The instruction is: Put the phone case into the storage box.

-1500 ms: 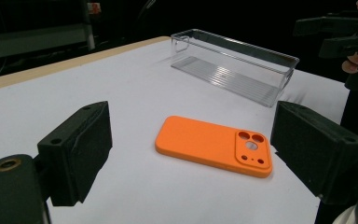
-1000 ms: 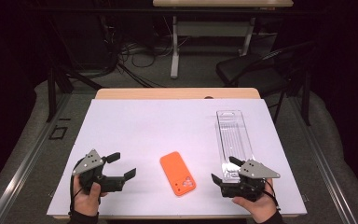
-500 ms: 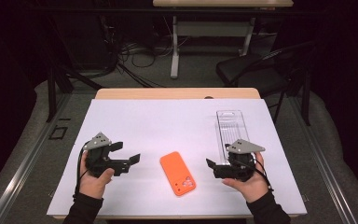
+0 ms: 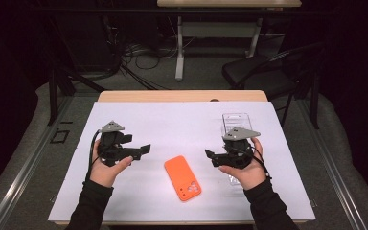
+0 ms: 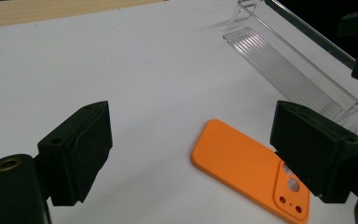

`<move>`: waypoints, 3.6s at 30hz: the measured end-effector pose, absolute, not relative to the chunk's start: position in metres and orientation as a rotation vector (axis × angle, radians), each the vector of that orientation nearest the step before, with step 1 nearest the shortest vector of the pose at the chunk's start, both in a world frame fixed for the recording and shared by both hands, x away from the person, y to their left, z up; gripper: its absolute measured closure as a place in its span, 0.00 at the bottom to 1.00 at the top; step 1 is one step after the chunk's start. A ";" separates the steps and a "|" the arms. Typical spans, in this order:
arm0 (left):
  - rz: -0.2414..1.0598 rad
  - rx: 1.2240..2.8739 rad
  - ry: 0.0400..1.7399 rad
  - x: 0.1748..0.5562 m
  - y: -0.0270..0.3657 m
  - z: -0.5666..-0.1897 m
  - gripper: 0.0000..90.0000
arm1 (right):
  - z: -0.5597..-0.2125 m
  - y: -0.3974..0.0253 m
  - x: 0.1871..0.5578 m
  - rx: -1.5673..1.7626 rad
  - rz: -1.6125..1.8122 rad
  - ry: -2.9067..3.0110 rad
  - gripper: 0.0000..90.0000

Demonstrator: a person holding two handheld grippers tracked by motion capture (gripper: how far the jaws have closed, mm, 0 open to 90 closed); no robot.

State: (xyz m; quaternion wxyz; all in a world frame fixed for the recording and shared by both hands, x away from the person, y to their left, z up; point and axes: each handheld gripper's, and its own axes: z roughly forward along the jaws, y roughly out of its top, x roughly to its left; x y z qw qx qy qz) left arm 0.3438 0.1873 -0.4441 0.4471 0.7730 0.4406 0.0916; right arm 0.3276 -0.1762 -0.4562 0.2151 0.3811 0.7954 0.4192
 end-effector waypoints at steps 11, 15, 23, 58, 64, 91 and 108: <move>0.274 1.941 1.068 0.345 0.180 -0.448 0.18 | -0.463 -0.166 0.327 1.009 1.088 2.240 0.44; 0.269 1.936 1.092 0.345 0.184 -0.452 0.25 | -0.471 -0.162 0.325 1.007 1.110 2.294 0.52; 0.236 1.923 1.095 0.343 0.188 -0.453 0.29 | -0.485 -0.147 0.315 0.834 1.058 2.305 0.53; 0.186 1.953 1.101 0.337 0.190 -0.463 0.31 | -0.536 -0.137 0.291 1.024 0.849 2.570 1.00; 0.186 1.955 1.100 0.337 0.189 -0.463 0.30 | -0.541 -0.134 0.291 1.039 0.874 2.605 1.00; 0.151 1.987 1.136 0.341 0.190 -0.465 0.13 | -0.547 -0.098 0.282 0.976 1.064 2.707 1.00; 0.161 1.981 1.160 0.342 0.198 -0.462 0.11 | -0.552 -0.070 0.289 0.899 1.148 2.700 1.00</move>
